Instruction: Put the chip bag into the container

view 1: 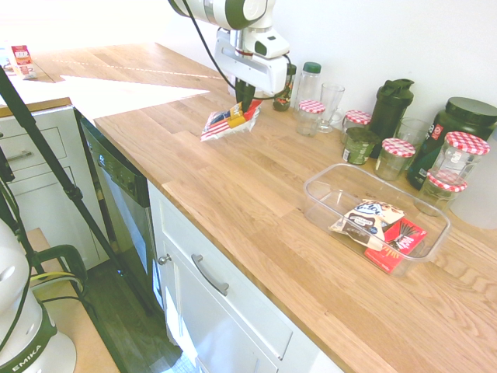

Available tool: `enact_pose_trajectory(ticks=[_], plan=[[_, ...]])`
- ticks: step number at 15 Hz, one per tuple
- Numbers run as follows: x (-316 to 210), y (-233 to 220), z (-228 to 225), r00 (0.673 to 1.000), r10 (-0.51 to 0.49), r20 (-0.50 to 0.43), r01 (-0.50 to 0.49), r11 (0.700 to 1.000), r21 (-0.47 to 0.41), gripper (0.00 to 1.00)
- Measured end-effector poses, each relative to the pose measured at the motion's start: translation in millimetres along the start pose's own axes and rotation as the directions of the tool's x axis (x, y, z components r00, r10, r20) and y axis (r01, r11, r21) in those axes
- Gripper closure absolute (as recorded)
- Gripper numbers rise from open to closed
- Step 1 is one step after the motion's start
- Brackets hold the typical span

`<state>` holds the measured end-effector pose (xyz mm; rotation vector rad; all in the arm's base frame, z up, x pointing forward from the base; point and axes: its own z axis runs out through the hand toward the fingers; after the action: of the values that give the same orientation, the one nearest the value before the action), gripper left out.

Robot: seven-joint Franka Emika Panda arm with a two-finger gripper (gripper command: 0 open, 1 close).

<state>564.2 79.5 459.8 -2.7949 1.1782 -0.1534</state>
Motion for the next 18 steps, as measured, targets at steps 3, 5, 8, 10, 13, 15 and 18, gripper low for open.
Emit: enact_pose_trajectory(ticks=[3,5,8,10,13,15,18], plan=[[55.0,107.7,-30.0,0.997,0.074,0.006,-0.075,0.996,0.05,1.0],[85.6,175.0,-38.0,0.993,0.119,0.016,-0.12,0.989,0.085,1.0],[120.2,247.1,-32.3,0.985,0.167,0.043,-0.171,0.977,0.126,1.0],[139.8,283.6,-23.6,0.98,0.192,0.057,-0.199,0.968,0.152,1.0],[170.0,310.0,-11.3,0.973,0.22,0.066,-0.228,0.959,0.17,1.0],[193.1,314.2,-7.8,0.97,0.233,0.071,-0.242,0.954,0.178,1.0],[222.4,312.9,-4.3,0.967,0.241,0.077,-0.251,0.952,0.176,1.0]])
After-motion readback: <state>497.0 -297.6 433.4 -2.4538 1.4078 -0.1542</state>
